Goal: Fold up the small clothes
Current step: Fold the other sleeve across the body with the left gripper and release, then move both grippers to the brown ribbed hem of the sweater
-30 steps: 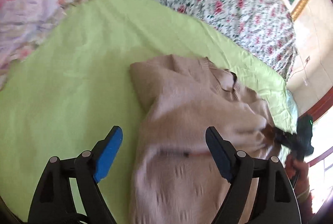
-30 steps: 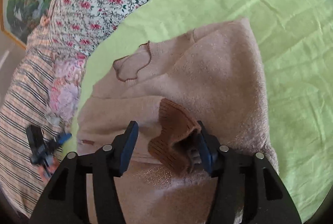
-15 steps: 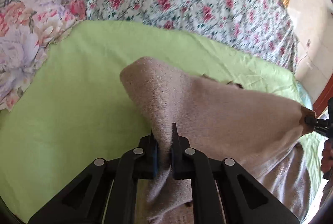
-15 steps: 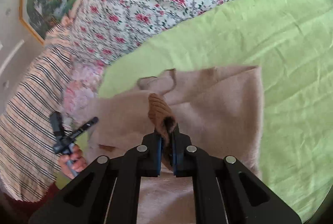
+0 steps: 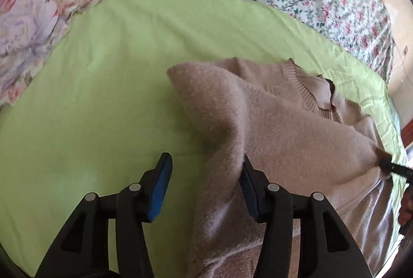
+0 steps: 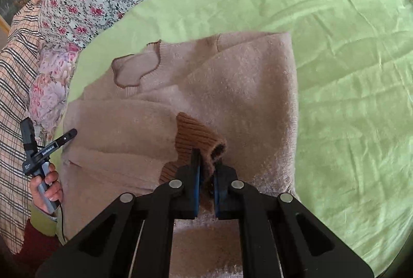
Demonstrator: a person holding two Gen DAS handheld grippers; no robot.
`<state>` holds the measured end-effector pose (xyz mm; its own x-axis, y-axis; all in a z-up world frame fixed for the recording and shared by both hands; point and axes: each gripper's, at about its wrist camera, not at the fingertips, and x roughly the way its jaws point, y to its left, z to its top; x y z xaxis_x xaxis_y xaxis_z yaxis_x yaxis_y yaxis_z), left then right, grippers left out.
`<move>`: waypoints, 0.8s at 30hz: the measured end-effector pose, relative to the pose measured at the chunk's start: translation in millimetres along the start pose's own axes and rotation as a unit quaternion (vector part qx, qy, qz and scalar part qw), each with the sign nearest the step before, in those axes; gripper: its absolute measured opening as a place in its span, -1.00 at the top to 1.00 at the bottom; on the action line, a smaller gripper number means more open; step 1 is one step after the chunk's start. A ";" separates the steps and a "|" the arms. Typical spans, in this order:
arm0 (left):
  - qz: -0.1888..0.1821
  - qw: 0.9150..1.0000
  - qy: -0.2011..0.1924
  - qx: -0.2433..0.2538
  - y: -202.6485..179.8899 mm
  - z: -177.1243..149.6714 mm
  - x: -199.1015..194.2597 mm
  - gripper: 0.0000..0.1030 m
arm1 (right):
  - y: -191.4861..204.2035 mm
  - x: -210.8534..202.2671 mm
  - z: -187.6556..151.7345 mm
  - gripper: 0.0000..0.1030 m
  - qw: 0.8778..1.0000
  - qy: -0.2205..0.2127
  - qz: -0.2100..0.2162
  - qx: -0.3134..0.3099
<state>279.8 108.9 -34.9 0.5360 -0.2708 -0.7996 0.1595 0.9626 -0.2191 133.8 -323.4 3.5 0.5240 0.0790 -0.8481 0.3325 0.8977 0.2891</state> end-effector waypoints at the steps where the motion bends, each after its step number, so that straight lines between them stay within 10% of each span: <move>1: 0.000 1.000 0.000 -0.006 1.4 -1.0 -2.3 -0.03 | 2.4 -10.9 -1.9 0.67 0.999 -0.024 -0.043 -0.007; 4: 0.010 1.000 -0.011 -0.006 -1.7 -1.7 -9.5 -0.02 | 15.6 -37.9 -4.6 0.62 0.995 -0.091 -0.025 -0.003; 8: 0.016 1.000 -0.003 -0.005 -4.8 2.7 -5.7 -0.02 | 56.2 -9.6 -8.9 0.59 0.993 -0.050 0.091 -0.049; 13: 0.081 0.997 0.010 0.003 4.8 3.1 5.4 -0.03 | 50.8 38.8 -25.6 0.59 0.996 0.049 0.067 -0.023; 24: 0.054 0.998 -0.010 0.016 -1.4 -41.0 -65.4 0.00 | 26.7 -34.2 -72.6 0.36 0.997 -0.007 0.082 -0.010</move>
<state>210.5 125.6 -5.1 0.5674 -0.1656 -0.8066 0.1257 0.9855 -0.1138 67.8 -270.6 8.0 0.5812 0.2196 -0.7836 0.2252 0.8819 0.4142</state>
